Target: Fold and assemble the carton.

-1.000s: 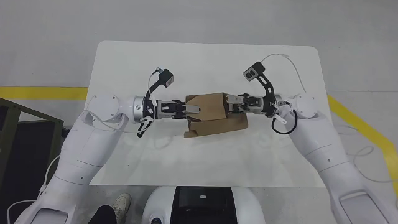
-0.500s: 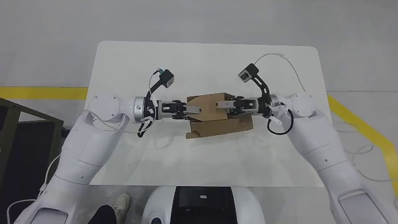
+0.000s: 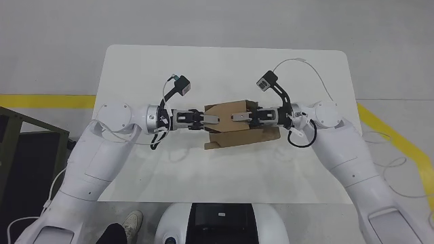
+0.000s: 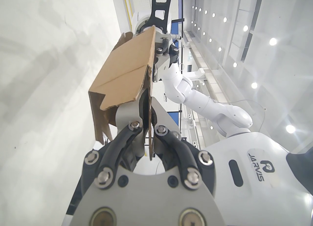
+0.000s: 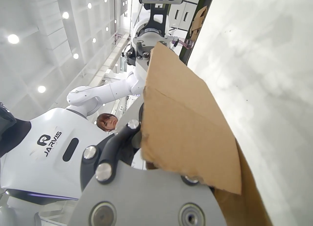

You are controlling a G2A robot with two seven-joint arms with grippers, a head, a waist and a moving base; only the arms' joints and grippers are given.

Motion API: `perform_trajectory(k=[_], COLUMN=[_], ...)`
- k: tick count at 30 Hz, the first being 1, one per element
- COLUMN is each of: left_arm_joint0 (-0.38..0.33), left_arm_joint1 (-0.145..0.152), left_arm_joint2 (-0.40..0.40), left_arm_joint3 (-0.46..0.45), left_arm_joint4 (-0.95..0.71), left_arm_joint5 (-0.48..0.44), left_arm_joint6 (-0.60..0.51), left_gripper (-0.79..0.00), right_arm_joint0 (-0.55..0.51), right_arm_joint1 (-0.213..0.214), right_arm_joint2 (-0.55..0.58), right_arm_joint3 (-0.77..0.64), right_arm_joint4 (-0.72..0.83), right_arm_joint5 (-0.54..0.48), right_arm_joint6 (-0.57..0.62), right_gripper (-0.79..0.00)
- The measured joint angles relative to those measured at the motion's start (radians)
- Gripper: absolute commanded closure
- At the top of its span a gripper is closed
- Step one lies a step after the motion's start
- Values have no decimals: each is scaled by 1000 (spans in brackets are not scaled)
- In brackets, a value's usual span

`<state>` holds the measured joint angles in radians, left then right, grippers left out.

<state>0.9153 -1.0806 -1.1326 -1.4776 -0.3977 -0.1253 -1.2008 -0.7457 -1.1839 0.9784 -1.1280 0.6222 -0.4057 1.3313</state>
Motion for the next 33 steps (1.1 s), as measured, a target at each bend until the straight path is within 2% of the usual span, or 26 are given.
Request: perform_trajectory(k=[3,4,7,8,9,33], left_arm_joint0=[-1,-1,0,0,1,40], left_arm_joint1=[1,1,1,2,2,12], left_arm_joint2=[1,1,0,-1,-2,-54], left_arm_joint3=[-1,-2,-5,-7,-8,-71], left_arm_joint4=[1,0,-2,-3,-3,-133], left_arm_joint5=[-1,-1,-3,-4,-4,-49], left_arm_joint6=[-1,0,4,5,5,-23], left_gripper=[0,-22,-480,-760,-785,-785], right_arm_joint0=[-2,-2,-3,-4,-4,-21], right_arm_joint1=[0,0,0,0,0,-4], right_arm_joint2=[2,3,5,6,6,-1], right_arm_joint3=[-1,-2,-3,-3,-4,-11], right_arm_joint4=[-4,-6,-9,-10,-12,-111], right_arm_joint5=[4,5,9,10,11,38], right_arm_joint6=[2,2,1,1,0,-90], right_gripper=[0,0,0,0,0,0])
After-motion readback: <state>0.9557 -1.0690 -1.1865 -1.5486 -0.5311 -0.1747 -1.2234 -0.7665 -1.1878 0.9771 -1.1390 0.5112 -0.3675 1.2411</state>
